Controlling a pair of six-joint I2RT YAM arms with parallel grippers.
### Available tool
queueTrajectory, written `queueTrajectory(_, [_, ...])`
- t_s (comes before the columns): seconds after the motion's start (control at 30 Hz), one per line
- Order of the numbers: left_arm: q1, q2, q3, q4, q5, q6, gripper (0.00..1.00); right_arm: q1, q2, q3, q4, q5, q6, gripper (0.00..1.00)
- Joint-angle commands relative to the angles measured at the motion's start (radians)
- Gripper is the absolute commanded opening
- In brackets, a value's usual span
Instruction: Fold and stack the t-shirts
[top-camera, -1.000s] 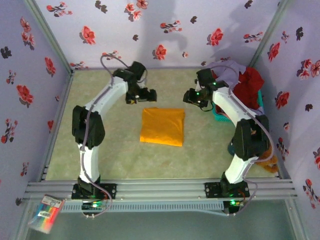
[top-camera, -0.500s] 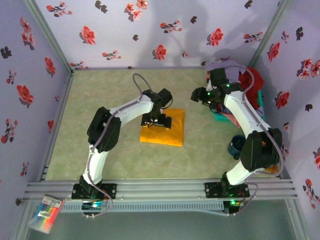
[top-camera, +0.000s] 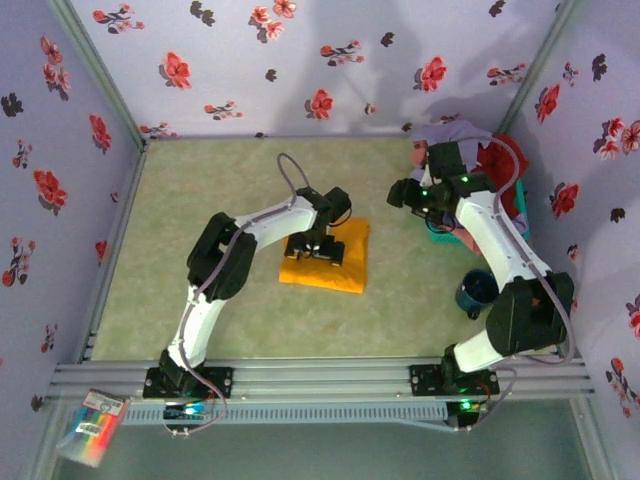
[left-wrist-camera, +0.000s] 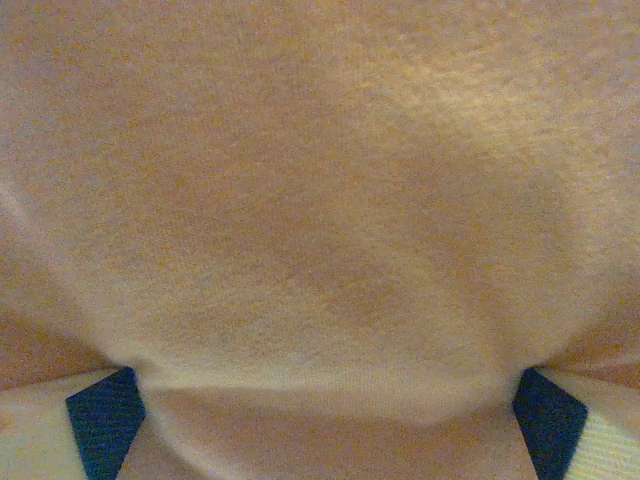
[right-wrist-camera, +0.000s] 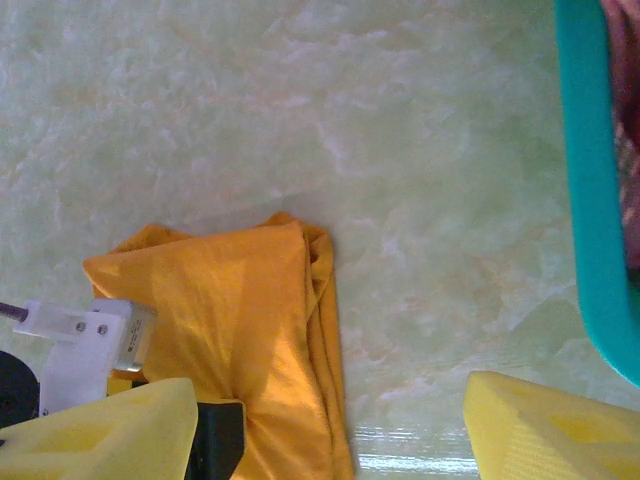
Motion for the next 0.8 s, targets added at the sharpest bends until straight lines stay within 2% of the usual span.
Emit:
queueTrajectory(0.0, [0.079, 0.024, -0.081, -0.017, -0.066, 0.061, 0.99, -0.013, -0.044, -0.020, -0.003, 0.036, -0.012, 0.72])
queueTrajectory(0.27, [0.319, -0.017, -0.096, -0.036, -0.092, 0.284, 0.99, -0.014, -0.042, -0.011, -0.019, 0.051, -0.017, 0.73])
queueTrajectory(0.4, [0.452, 0.042, -0.029, -0.062, -0.084, 0.438, 0.99, -0.015, -0.041, 0.004, -0.028, 0.061, -0.026, 0.73])
queueTrajectory(0.5, [0.519, 0.068, 0.036, -0.085, -0.092, 0.472, 0.99, -0.017, -0.037, 0.022, -0.048, 0.066, -0.036, 0.74])
queueTrajectory(0.63, [0.529, 0.031, 0.150, -0.154, -0.071, 0.439, 0.99, -0.020, -0.042, 0.024, -0.056, 0.069, -0.043, 0.74])
queueTrajectory(0.77, [0.501, -0.015, 0.265, -0.226, -0.040, 0.325, 0.99, -0.021, -0.033, 0.026, -0.062, 0.076, -0.044, 0.76])
